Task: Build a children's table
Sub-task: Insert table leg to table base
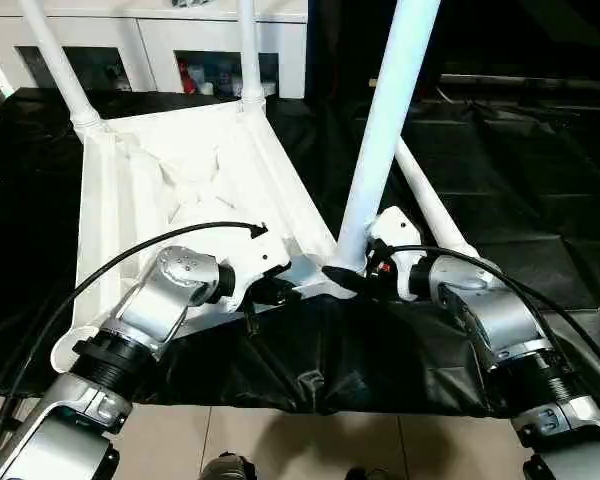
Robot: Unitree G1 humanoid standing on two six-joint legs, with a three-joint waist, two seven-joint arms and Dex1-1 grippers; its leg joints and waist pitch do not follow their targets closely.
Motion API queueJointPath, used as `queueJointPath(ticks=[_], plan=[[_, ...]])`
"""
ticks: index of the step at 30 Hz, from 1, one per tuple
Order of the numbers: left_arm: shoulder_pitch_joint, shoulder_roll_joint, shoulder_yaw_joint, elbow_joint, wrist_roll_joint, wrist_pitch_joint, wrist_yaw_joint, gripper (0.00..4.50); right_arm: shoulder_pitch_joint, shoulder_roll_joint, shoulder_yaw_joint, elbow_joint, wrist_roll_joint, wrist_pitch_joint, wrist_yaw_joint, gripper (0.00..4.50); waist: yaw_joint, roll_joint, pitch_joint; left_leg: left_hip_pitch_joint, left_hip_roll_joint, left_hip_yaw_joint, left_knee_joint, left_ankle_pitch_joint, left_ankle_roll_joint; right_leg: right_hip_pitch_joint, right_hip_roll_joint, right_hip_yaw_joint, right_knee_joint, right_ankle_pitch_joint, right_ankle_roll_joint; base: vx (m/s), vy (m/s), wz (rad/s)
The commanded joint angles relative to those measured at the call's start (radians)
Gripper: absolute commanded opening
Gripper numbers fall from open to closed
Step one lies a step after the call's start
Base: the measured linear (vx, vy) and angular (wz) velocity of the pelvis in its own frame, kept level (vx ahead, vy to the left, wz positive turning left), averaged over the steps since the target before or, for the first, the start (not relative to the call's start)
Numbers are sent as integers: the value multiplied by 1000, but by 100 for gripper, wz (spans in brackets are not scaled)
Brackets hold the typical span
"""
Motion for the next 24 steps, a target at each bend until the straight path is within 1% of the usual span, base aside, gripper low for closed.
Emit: queueJointPath(ticks=[1, 6, 7, 10, 11, 12, 13, 14, 15, 16, 17, 18, 19, 20, 21, 22, 23, 24], plan=[[-29, -15, -14, -17, -3, -28, -28, 0, -8, 4, -5, 14, 8, 9, 6, 284, -5, 7, -94, 25, 39, -14, -62, -212, 20, 58, -70, 55, -63, -213, -197, 0, 0, 0], [-26, -16, -14, -12, -1, -26, -22, 0, -6, 10, -3, 24, 5, 9, 3, 275, -5, 7, -93, 26, 39, -14, -61, -222, 18, 56, -70, 55, -66, -241, -191, 0, 0, 0], [-26, -15, -13, -9, 1, -24, -19, 0, -5, 13, -4, 27, 6, 11, 1, 275, -5, 5, -94, 26, 39, -14, -61, -224, 18, 57, -70, 54, -66, -246, -190, 0, 0, 0], [-28, -22, -1, 3, 2, -10, 4, 0, -4, 25, -13, 40, 12, 20, -13, 274, -6, 5, -92, 27, 39, -15, -62, -236, 14, 56, -71, 54, -69, -269, -187, 0, 0, 0], [-35, -32, 10, 19, 5, -1, 32, 0, -5, 38, -25, 55, 16, 26, -36, 274, -6, 5, -92, 28, 39, -15, -63, -242, 12, 57, -72, 54, -70, -279, -185, 0, 0, 0], [-43, -45, 23, 34, 11, 10, 65, 0, -9, 54, -39, 74, 18, 32, -68, 274, -7, 3, -91, 31, 38, -14, -63, -252, 8, 54, -71, 54, -74, -303, -179, 0, 0, 0], [-55, -64, 41, 53, 15, 28, 113, 0, -13, 73, -51, 96, 15, 33, -110, 274, -7, 2, -91, 32, 37, -15, -63, -263, 3, 54, -72, 53, -76, -329, -174, 0, 0, 0], [-74, -95, 69, 80, 20, 58, 188, 0, -20, 104, -69, 130, 12, 37, -175, 274, -11, 1, -91, 32, 37, -14, -63, -266, 0, 52, -73, 54, -75, -341, -174, 0, 0, 0], [-91, -126, 94, 101, 23, 86, 260, 0, -32, 139, -91, 163, 14, 43, -241, 274, -12, 3, -89, 37, 37, -15, -62, -280, -15, 48, -73, 52, -81, -375, -171, 0, 0, 0], [-106, -156, 117, 120, 25, 110, 324, 0, -46, 173, -112, 195, 18, 48, -304, 274, -13, 2, -91, 37, 36, -18, -62, -289, -20, 50, -76, 50, -84, -398, -163, 0, 0, 0], [-118, -183, 132, 133, 24, 128, 372, 0, -65, 209, -133, 234, 20, 49, -376, 273, -14, 1, -90, 34, 35, -19, -62, -287, -21, 52, -76, 49, -85, -403, -158, 0, 0, 0], [-132, -223, 150, 145, 23, 143, 434, 0, -97, 258, -157, 292, 15, 45, -486, 273, -18, -2, -91, 34, 35, -19, -63, -285, -24, 51, -76, 48, -87, -414, -152, 0, 0, 0], [-136, -240, 159, 149, 21, 145, 462, 0, -110, 276, -161, 314, 8, 38, -527, 273, -25, -1, -93, 28, 33, -22, -63, -278, -29, 55, -76, 46, -84, -406, -148, 0, 0, 0], [-141, -258, 168, 152, 16, 148, 483, 0, -127, 296, -160, 338, 1, 15, -562, 273, -27, -1, -93, 28, 33, -23, -63, -278, -29, 55, -76, 45, -84, -402, -145, 0, 0, 0], [-145, -281, 170, 149, 7, 149, 492, 0, -151, 326, -148, 372, -14, -29, -589, 273, -32, -2, -95, 29, 32, -20, -61, -272, -20, 53, -76, 47, -85, -375, -146, 0, 0, 0], [-145, -282, 170, 149, 6, 149, 492, 0, -152, 328, -148, 374, -15, -32, -590, 273, -35, -3, -98, 24, 30, -19, -58, -255, -8, 56, -76, 47, -82, -349, -153, 0, 0, 0], [-146, -285, 170, 149, 5, 148, 491, 0, -156, 332, -147, 379, -18, -39, -592, 273, -36, -3, -98, 22, 29, -18, -58, -247, -1, 57, -74, 47, -81, -339, -155, 0, 0, 0], [-144, -292, 159, 144, 3, 128, 478, 0, -173, 347, -140, 399, -30, -52, -604, 273, -34, -9, -101, 21, 28, -17, -56, -224, 11, 58, -74, 48, -75, -317, -160, 0, 0, 0]])
